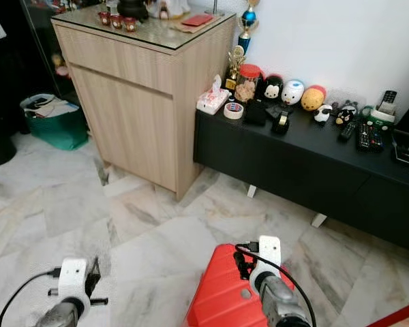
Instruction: Hang keys on a hook
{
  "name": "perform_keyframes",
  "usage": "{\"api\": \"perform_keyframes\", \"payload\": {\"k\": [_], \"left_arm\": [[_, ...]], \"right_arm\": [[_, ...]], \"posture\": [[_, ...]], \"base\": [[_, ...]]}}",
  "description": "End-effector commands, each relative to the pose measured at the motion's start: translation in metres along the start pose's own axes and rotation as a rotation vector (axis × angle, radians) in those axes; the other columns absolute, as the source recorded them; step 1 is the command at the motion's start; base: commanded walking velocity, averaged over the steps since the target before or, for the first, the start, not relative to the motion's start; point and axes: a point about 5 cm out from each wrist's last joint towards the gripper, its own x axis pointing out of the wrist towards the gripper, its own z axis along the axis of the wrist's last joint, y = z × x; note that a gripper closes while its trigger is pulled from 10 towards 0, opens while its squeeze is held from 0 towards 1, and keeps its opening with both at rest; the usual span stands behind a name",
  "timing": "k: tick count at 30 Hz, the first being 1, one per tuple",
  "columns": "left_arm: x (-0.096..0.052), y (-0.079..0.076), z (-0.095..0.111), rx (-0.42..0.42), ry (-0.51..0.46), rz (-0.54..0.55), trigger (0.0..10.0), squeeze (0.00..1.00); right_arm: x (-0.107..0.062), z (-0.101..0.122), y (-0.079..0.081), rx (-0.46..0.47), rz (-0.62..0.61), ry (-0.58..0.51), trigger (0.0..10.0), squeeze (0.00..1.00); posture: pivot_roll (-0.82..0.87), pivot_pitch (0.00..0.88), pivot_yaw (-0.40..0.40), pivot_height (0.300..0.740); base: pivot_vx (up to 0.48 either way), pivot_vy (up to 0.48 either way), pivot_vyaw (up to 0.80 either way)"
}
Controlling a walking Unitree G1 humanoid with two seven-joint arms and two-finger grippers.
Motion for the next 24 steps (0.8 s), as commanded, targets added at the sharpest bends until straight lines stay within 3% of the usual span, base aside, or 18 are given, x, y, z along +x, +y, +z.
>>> {"api": "perform_keyframes", "payload": {"k": [1, 7, 9, 10, 11, 13, 17, 19, 24], "left_arm": [[-0.003, -0.001, -0.011, -0.042, 0.035, 0.028, 10.0, 0.00], [-0.007, -0.005, -0.026, -0.055, 0.092, 0.028, 10.0, 0.00], [-0.008, -0.006, -0.027, -0.058, 0.093, 0.023, 10.0, 0.00], [-0.009, -0.008, -0.031, -0.042, 0.110, 0.003, 10.0, 0.00], [-0.010, -0.009, -0.035, -0.025, 0.129, -0.009, 10.0, 0.00], [-0.011, -0.009, -0.038, -0.015, 0.140, -0.011, 10.0, 0.00], [-0.013, -0.006, -0.042, -0.019, 0.157, -0.008, 10.0, 0.00], [-0.015, -0.003, -0.045, -0.016, 0.172, -0.011, 10.0, 0.00], [-0.016, -0.002, -0.047, -0.017, 0.178, -0.013, 10.0, 0.00]], "right_arm": [[-0.004, -0.013, -0.008, 0.034, -0.043, 0.033, 10.0, 0.00], [-0.009, -0.026, -0.018, 0.078, -0.088, 0.063, 10.0, 0.00], [-0.010, -0.029, -0.020, 0.041, -0.095, 0.090, 10.0, 0.00], [-0.013, -0.037, -0.023, -0.076, -0.098, 0.144, 10.0, 0.00], [-0.016, -0.043, -0.029, -0.122, -0.130, 0.178, 10.0, 0.00], [-0.019, -0.047, -0.036, -0.137, -0.169, 0.197, 10.0, 0.00], [-0.026, -0.058, -0.044, -0.111, -0.195, 0.224, 10.0, 0.00], [-0.031, -0.070, -0.044, -0.157, -0.174, 0.250, 10.0, 0.00], [-0.040, -0.087, -0.049, -0.077, -0.209, 0.273, 10.0, 0.00]], "posture": [[0.09, 0.000, -0.084, 0.732], [0.09, 0.000, -0.074, 0.732], [0.08, 0.000, -0.070, 0.732], [0.08, 0.000, -0.067, 0.732], [0.08, 0.000, -0.062, 0.732], [0.08, 0.000, -0.056, 0.732], [0.07, 0.000, -0.039, 0.732], [0.06, 0.000, -0.027, 0.732], [0.05, 0.000, -0.023, 0.732]], "base": [[0.000, 0.000, 0.00], [0.000, 0.000, 0.00], [0.000, 0.000, 0.00], [0.000, 0.000, 0.00], [0.000, 0.000, 0.00], [0.000, 0.000, 0.00], [0.000, 0.000, 0.00], [0.000, 0.000, 0.00], [0.000, 0.000, 0.00]]}}
